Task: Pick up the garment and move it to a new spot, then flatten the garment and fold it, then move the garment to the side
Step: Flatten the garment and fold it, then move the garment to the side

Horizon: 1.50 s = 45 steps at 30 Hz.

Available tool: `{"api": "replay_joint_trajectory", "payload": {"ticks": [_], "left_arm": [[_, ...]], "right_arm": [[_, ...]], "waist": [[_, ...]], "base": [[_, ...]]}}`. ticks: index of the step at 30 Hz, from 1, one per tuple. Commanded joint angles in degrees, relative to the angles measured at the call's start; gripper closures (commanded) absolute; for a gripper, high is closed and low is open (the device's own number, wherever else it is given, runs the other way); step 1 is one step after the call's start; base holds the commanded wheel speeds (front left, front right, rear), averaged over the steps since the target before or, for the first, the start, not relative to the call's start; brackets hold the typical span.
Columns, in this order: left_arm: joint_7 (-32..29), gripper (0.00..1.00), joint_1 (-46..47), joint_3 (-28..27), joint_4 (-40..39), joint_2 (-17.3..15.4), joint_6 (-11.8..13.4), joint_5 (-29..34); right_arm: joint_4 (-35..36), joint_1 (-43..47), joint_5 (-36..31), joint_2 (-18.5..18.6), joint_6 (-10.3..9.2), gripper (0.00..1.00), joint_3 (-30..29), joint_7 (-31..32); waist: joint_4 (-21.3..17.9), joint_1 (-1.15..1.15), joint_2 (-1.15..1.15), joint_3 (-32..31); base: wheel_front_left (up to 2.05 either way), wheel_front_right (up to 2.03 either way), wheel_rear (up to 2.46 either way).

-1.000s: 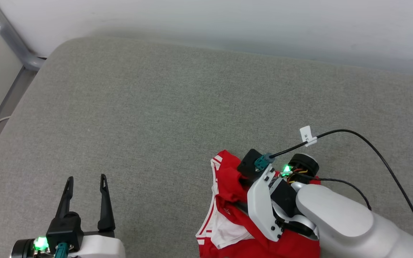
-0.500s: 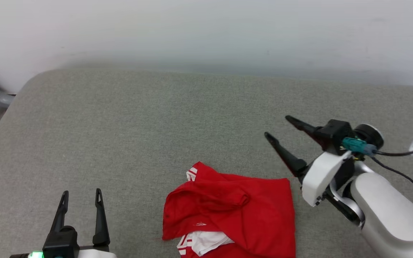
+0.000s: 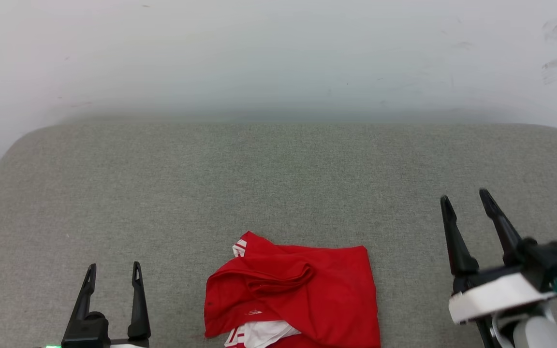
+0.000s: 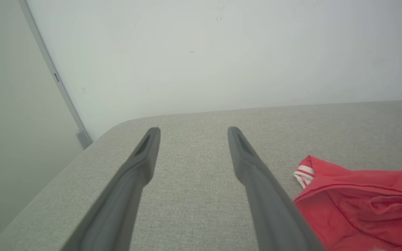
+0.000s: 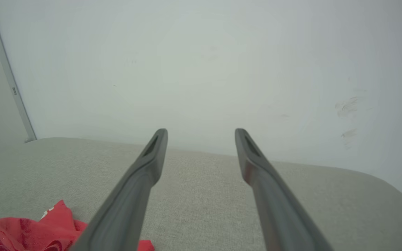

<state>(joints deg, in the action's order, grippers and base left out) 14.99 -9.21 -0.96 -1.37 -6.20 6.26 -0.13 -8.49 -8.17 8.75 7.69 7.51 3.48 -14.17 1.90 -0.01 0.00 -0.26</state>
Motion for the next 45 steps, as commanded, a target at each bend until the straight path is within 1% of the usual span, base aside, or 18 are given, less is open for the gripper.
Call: {"api": "replay_joint_trajectory", "payload": {"ticks": [1,5,8,14,24,32,34,36,37,38,40,41,42,45], "left_arm": [[0.3,0.0,-0.8,0.0,-0.1,-0.2,0.2,0.4],[0.3,0.0,-1.1,0.1,-0.2,-0.5,0.4,0.5],[0.3,0.0,-1.5,0.1,-0.1,-0.9,0.5,0.5],[0.3,0.0,-2.0,0.4,-0.1,-1.3,0.7,0.5],[0.3,0.0,-1.8,0.9,0.5,-1.7,0.8,0.0],[0.3,0.0,-1.7,0.9,0.7,-1.8,0.8,-0.4],[0.3,0.0,-1.6,1.0,0.8,-1.8,0.8,-0.5],[0.3,0.0,-1.3,1.1,0.9,-1.8,0.7,-0.5],[0.3,0.0,-1.3,1.1,0.9,-1.8,0.7,-0.5],[0.3,0.0,-1.1,1.1,1.0,-1.9,0.7,-0.6],[0.3,0.0,-0.9,1.1,1.0,-1.9,0.7,-0.6],[0.3,0.0,-0.9,1.1,1.0,-1.9,0.7,-0.6],[0.3,0.0,-0.7,1.3,1.1,-1.9,0.6,-0.6],[0.3,0.0,-0.1,1.5,1.0,-1.8,0.6,-0.6]], "right_arm": [[2.0,3.3,-0.6,-1.5,-0.05,0.0,-1.8,-0.5],[5.0,9.2,-1.0,-3.7,-0.05,0.0,-4.3,-0.9],[6.2,12.7,-0.3,-4.5,-0.05,0.0,-5.2,-0.9],[6.0,16.5,1.1,-4.9,-0.05,0.0,-4.2,-1.0],[5.4,15.9,1.3,-4.9,-0.05,0.0,-3.7,-1.0],[6.6,11.8,-1.1,-4.9,-0.05,0.0,-4.4,-0.8],[7.1,9.4,-1.4,-4.0,-0.05,0.0,-4.2,0.1],[7.9,4.4,-0.4,-1.5,-0.05,0.0,-2.9,2.8],[7.9,4.4,-0.4,-1.5,-0.05,0.0,-2.9,2.8],[7.6,0.5,1.6,0.6,-0.05,0.0,-1.3,6.0],[6.8,-3.5,3.7,3.2,-0.05,0.0,1.0,10.3],[6.8,-3.5,3.7,3.2,-0.05,0.0,1.0,10.3],[5.9,-7.3,6.5,5.4,-0.05,0.0,3.7,15.1],[4.2,-11.6,11.6,8.5,-0.05,0.0,8.5,23.7]], "waist": [[-0.2,0.01,0.0,-0.2],[-0.4,0.01,0.0,-0.6],[-0.4,0.01,0.0,-0.8],[-0.4,0.01,0.0,-0.9],[0.0,0.01,0.0,-0.8],[0.5,0.01,0.0,-0.8],[0.7,0.01,0.0,-0.8],[1.1,0.01,0.0,-0.6],[1.1,0.01,0.0,-0.6],[1.2,0.01,0.0,-0.4],[1.4,0.01,0.0,-0.2],[1.4,0.01,0.0,-0.2],[1.8,0.01,0.0,0.2],[2.4,0.01,0.0,0.9]], "base": [[0.0,0.0,0.0],[0.0,0.0,0.0],[0.0,0.0,0.0],[0.0,0.0,0.0],[0.0,0.0,0.0],[0.0,0.0,0.0],[0.0,0.0,0.0],[0.0,0.0,0.0],[0.0,0.0,0.0],[0.0,0.0,0.0],[0.0,0.0,0.0],[0.0,0.0,0.0],[0.0,0.0,0.0],[0.0,0.0,0.0]]}}
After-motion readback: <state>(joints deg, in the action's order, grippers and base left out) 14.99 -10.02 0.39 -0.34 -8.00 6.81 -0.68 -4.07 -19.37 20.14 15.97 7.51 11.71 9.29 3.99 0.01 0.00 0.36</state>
